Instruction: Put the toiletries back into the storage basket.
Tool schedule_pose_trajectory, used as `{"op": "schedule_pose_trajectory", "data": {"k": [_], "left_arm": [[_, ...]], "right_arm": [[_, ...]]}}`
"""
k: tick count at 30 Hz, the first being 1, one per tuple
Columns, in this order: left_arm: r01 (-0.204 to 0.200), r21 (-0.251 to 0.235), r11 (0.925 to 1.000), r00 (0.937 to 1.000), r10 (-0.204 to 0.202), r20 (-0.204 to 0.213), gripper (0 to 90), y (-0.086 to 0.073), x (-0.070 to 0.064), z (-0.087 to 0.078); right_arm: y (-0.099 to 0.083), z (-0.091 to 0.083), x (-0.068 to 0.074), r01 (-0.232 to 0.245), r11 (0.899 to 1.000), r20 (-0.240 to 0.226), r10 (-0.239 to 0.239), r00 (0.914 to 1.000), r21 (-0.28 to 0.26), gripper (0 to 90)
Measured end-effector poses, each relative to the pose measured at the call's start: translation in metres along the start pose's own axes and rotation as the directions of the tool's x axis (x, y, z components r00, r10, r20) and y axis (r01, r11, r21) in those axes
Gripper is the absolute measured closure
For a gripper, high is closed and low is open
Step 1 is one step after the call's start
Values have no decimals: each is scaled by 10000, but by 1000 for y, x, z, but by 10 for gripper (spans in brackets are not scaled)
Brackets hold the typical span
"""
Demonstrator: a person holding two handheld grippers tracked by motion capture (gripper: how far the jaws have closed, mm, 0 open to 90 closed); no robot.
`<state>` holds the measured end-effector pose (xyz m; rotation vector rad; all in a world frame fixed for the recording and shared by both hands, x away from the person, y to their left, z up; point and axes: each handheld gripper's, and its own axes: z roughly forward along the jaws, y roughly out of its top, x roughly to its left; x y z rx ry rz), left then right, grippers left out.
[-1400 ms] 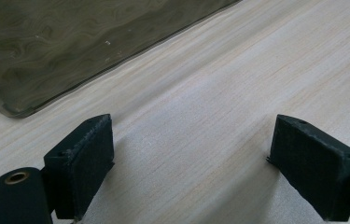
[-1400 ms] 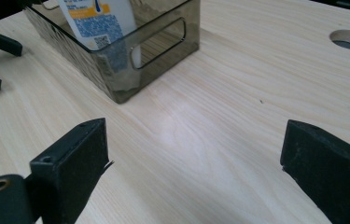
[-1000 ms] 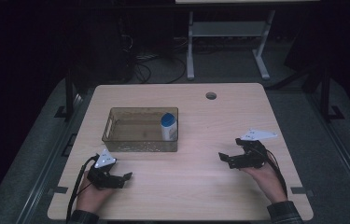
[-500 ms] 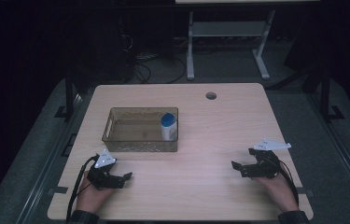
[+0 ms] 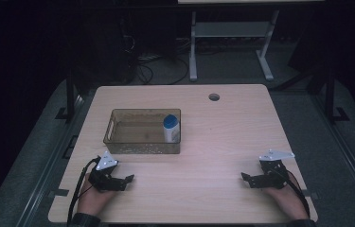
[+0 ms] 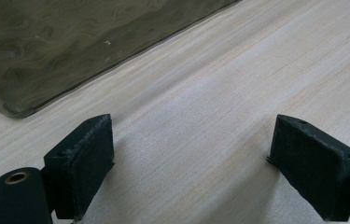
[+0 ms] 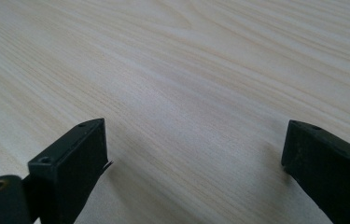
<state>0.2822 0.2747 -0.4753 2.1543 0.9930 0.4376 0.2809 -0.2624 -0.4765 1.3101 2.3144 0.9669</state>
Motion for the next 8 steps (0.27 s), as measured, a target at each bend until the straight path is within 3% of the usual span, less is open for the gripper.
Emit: {"op": "schedule_pose_trajectory", "data": {"k": [8], "left_arm": [[-3, 0, 10000, 10000, 3, -5, 126, 0, 0, 0]], "right_arm": [[-2, 2, 1, 124, 9999, 206, -126, 9997, 111, 48]]}}
